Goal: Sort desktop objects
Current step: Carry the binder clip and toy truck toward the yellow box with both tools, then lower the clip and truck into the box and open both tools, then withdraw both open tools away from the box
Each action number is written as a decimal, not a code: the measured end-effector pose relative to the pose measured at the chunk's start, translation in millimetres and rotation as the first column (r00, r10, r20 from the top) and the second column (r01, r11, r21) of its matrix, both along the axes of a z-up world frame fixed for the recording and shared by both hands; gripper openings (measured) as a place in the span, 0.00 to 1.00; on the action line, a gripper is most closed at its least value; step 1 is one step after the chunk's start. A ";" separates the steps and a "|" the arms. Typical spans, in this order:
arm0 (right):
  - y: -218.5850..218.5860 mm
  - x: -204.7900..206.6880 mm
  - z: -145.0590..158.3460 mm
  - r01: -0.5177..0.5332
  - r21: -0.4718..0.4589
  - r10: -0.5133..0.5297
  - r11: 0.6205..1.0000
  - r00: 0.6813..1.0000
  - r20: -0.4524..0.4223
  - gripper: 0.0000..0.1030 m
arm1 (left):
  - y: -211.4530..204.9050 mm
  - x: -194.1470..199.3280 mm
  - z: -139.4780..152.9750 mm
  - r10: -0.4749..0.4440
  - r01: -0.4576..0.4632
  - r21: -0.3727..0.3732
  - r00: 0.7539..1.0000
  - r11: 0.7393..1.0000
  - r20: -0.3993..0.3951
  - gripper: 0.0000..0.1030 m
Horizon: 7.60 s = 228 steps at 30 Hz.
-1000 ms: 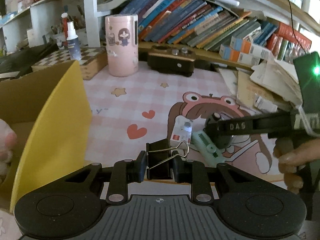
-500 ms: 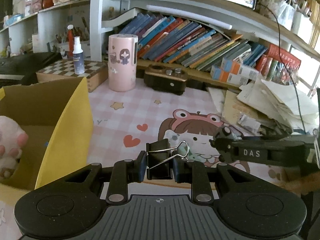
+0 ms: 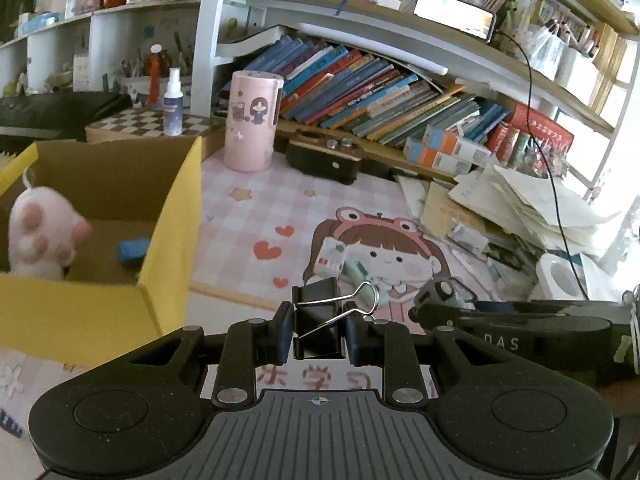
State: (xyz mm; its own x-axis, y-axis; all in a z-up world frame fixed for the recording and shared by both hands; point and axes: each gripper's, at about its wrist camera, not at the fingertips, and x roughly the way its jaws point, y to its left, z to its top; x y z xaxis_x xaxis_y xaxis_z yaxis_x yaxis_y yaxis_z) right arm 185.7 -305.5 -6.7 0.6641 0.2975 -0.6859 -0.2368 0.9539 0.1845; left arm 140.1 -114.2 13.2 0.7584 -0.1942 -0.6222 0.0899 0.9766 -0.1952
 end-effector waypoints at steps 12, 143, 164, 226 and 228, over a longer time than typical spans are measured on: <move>45.2 -71.7 5.8 0.006 -0.025 -0.007 1.000 1.000 -0.012 0.42 | 44.1 -57.8 -0.3 -0.021 0.020 -0.032 1.000 0.999 -0.010 0.24; 277.8 110.5 8.1 -0.634 -0.279 0.657 0.721 0.754 -0.016 0.43 | 133.2 56.9 -16.4 0.169 -0.152 0.197 0.983 0.969 -0.072 0.73; 215.5 64.0 60.3 -0.402 -0.141 0.423 0.905 0.888 0.181 0.51 | 134.2 5.1 16.8 0.218 -0.235 0.229 0.971 0.945 0.097 0.85; 163.7 -200.6 -5.3 -0.005 -0.165 0.025 0.986 0.993 0.120 0.68 | 138.5 -173.6 -11.6 0.155 -0.159 0.222 0.987 0.962 0.035 0.90; 160.8 -202.7 -6.1 0.008 -0.167 0.012 0.986 0.993 0.118 0.68 | 136.4 -173.5 -12.8 0.146 -0.148 0.221 0.989 0.964 0.030 0.90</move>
